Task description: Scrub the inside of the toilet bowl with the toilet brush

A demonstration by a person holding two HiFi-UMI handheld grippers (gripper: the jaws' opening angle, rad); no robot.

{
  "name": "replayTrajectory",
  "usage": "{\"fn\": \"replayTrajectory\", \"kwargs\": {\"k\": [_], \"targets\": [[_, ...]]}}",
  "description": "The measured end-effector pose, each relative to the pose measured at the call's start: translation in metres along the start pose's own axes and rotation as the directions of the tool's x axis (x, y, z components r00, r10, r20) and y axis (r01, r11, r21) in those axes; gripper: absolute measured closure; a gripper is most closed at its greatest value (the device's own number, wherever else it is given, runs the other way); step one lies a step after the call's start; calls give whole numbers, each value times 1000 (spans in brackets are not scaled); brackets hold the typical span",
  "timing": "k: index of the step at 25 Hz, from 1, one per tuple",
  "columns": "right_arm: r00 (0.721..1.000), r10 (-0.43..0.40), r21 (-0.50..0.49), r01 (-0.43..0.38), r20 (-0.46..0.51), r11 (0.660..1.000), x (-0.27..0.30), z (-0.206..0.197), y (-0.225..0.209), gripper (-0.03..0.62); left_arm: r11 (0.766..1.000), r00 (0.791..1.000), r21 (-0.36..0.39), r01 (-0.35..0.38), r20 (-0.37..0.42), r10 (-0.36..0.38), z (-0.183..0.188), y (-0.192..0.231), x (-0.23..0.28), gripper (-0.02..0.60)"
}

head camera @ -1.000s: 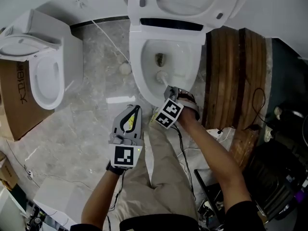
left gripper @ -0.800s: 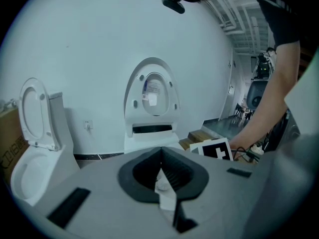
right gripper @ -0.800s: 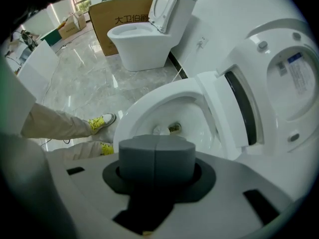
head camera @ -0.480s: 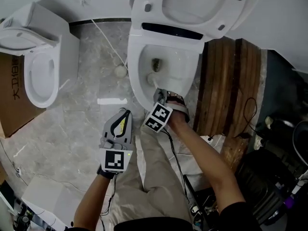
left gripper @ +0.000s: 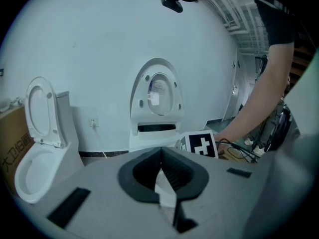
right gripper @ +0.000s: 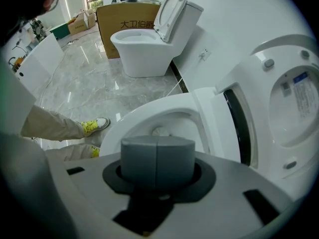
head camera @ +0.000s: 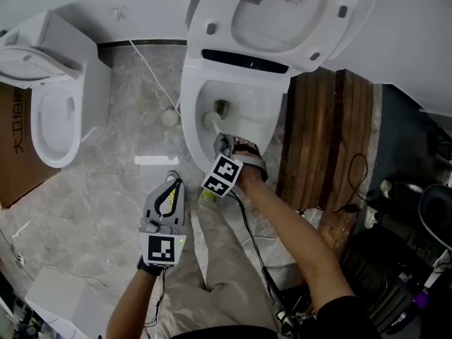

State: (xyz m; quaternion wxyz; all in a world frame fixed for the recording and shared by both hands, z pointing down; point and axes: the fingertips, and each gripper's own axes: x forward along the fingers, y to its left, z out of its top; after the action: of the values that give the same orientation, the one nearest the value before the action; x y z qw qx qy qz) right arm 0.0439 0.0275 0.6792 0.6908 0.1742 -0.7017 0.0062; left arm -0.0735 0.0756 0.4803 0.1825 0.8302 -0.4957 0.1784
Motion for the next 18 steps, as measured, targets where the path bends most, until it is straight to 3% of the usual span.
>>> {"fn": "replayTrajectory", "kwargs": {"k": [11,18], "targets": [[997,-60,-24,62,49,998,12,12,-41,444,999,1000,-22,23,-2,-23,2,-9,7,571],[994,-91,-23,92,55,996,17,7,-55,444,998,998,23,53,-16,-53,2,-14,10,571]]}}
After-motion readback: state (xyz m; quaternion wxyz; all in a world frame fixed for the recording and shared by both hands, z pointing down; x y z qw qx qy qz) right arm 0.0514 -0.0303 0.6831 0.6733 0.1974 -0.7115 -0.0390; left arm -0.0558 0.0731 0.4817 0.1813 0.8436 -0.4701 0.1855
